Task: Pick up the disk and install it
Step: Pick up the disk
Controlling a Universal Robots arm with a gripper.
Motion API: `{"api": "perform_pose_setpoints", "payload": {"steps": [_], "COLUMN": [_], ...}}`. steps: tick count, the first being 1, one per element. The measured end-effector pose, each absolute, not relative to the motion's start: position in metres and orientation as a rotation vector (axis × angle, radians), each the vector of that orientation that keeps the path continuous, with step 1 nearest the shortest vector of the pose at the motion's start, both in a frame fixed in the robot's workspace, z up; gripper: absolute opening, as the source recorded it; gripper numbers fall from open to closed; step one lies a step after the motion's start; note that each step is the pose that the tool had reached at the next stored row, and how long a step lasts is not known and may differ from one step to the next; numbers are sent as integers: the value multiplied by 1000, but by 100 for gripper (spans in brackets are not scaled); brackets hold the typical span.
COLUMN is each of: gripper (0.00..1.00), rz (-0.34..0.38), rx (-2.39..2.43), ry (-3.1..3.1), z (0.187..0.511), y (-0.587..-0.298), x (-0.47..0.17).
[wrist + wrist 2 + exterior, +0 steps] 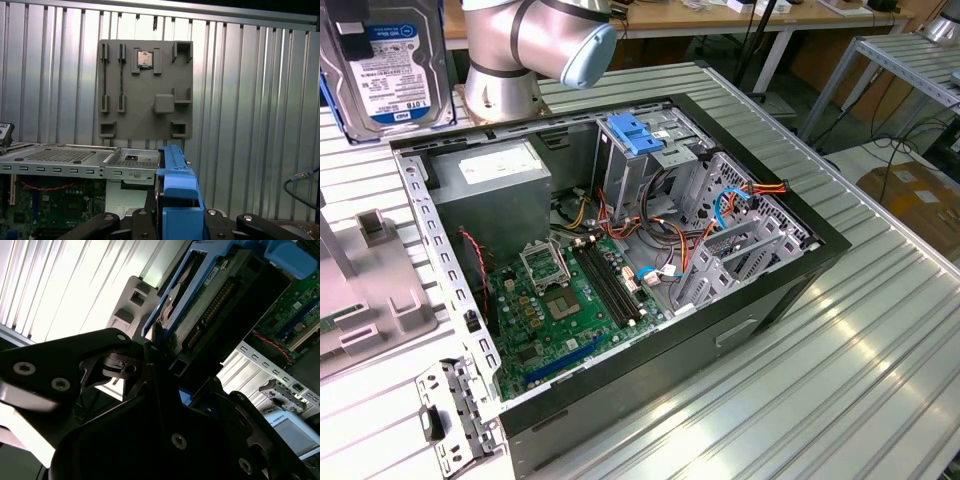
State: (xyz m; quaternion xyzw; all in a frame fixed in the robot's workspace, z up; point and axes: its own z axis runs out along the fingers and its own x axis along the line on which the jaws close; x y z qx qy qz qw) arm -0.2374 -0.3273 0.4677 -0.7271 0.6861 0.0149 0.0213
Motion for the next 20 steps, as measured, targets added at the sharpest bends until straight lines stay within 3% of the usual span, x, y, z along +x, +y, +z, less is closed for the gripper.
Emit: {"api": "perform_pose_setpoints", "payload": {"steps": [20], "gripper": [36], "rz": [46], "rx": [-2254], "ry": [2127], "z": [467], "y": [-339], "x": [-225]}}
